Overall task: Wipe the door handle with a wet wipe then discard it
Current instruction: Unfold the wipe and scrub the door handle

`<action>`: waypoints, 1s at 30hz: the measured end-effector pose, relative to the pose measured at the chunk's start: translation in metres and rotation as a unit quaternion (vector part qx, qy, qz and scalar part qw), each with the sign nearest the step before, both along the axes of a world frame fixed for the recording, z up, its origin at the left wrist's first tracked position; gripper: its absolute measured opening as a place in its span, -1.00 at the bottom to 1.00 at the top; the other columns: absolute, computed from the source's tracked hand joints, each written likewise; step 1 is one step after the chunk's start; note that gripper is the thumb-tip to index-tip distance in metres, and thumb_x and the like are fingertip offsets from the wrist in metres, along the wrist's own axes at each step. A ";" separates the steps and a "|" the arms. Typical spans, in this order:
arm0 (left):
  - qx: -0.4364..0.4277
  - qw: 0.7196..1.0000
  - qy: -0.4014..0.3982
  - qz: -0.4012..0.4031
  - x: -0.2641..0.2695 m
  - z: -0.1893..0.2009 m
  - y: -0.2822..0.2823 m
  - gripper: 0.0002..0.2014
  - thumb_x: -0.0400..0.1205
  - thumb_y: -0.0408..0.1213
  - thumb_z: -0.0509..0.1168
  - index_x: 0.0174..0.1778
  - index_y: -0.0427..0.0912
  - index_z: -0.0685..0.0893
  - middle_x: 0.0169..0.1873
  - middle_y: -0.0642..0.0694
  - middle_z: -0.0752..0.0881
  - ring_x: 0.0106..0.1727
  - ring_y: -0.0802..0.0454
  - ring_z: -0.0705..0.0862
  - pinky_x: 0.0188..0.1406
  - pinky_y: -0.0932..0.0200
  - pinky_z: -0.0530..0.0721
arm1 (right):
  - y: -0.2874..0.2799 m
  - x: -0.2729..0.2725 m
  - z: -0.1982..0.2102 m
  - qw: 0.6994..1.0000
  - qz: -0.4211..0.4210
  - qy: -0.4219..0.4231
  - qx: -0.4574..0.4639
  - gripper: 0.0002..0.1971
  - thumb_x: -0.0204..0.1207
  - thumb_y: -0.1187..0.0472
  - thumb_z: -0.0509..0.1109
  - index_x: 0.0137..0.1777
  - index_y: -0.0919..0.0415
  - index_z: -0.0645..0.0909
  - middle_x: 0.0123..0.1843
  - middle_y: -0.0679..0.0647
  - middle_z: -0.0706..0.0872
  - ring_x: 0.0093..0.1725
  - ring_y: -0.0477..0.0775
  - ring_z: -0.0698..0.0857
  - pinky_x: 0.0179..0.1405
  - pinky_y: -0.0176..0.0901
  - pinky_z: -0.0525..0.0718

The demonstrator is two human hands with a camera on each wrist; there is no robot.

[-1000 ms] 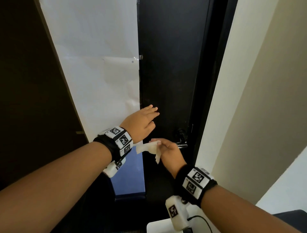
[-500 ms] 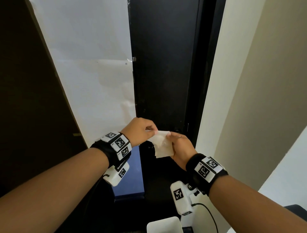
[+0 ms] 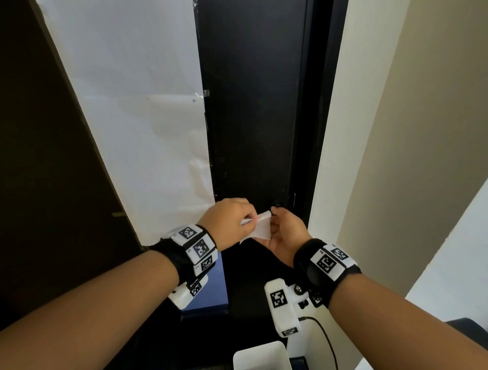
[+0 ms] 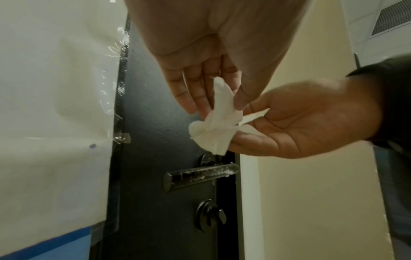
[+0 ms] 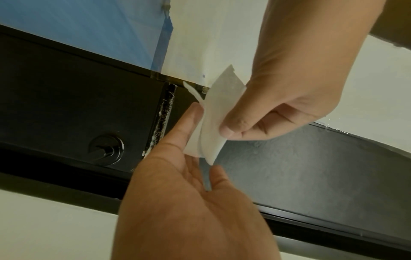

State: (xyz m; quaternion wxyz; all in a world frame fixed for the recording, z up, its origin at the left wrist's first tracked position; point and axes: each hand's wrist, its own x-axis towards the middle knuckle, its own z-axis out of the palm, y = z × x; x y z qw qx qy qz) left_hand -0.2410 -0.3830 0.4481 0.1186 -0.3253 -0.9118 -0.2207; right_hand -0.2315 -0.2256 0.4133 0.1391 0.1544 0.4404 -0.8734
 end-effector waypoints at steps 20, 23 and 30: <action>-0.208 0.976 0.065 0.023 -0.039 0.011 -0.014 -0.24 0.59 0.29 -0.34 0.64 -0.10 0.00 0.67 -0.03 -0.01 0.67 0.08 -0.17 0.67 0.01 -0.09 | 0.054 -0.047 0.014 0.802 -0.140 0.252 0.524 -0.81 0.59 0.25 0.38 0.09 0.13 0.80 0.12 0.11 0.82 0.08 0.02 0.74 0.23 -0.22 0.61; -0.248 0.964 0.082 0.040 -0.052 0.006 -0.020 -0.22 0.59 0.32 -0.35 0.64 -0.12 -0.08 0.67 -0.05 -0.15 0.66 0.06 -0.27 0.67 -0.02 -0.13 | 0.060 -0.052 0.012 0.717 -0.105 0.308 0.616 -0.76 0.62 0.28 0.33 0.21 0.16 0.75 0.20 0.13 0.79 0.18 0.08 0.74 0.26 -0.29 0.57; -0.276 0.955 0.100 0.042 -0.064 -0.002 -0.023 -0.17 0.55 0.35 -0.44 0.64 -0.13 -0.08 0.67 -0.07 -0.17 0.66 0.04 -0.26 0.66 -0.01 -0.17 | 0.055 -0.046 -0.032 0.618 0.017 0.375 0.691 -0.67 0.60 0.37 0.30 0.31 0.14 0.68 0.34 0.15 0.71 0.39 0.09 0.64 0.48 -0.21 0.44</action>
